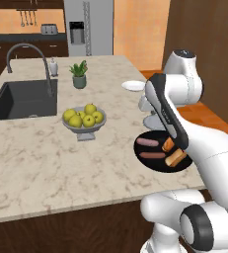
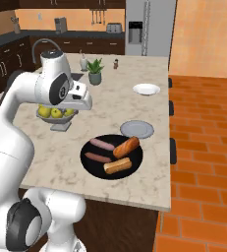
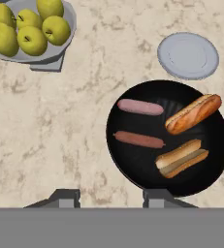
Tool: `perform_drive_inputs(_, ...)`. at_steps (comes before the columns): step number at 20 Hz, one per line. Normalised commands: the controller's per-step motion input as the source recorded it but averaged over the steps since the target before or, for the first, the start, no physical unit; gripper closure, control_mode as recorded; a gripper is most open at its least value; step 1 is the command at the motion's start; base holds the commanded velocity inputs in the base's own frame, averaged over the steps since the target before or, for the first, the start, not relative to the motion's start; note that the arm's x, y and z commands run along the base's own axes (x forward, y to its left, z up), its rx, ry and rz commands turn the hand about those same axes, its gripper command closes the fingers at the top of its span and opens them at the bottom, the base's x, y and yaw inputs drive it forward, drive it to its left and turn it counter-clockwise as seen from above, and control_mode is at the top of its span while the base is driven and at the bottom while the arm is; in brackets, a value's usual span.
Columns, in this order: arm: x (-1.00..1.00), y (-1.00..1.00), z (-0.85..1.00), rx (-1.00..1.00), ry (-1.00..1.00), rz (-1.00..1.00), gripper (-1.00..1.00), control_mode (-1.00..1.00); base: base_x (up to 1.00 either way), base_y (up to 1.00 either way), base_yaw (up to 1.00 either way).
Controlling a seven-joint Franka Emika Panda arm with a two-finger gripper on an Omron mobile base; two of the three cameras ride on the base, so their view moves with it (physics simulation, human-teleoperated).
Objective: Place one bun and one sausage from the bowl on each plate.
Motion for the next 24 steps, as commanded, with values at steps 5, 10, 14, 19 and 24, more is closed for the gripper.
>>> perform_drive_inputs(5, -0.18, -0.39, -0.05, 0.02, 0.00, -0.02, -1.00, -1.00, 0.00, 0.00, 0.00)
perform_drive_inputs(10, -0.08, -0.71, -0.10, 0.14, -0.18, -0.12, -1.00, -1.00, 0.00, 0.00, 0.00)
perform_drive_inputs(14, 0.07, -0.58, -0.05, -0.01, 0.04, -0.26, -1.00, -1.00, 0.00, 0.00, 0.00)
perform_drive_inputs(19, 0.00, -0.74, -0.41, 0.00, 0.32, -0.30, -1.00, -1.00, 0.00, 0.00, 0.00)
perform_drive_inputs(24, 0.34, -0.23, -0.66, 0.01, 0.23, -0.08, -1.00, -1.00, 0.00, 0.00, 0.00)
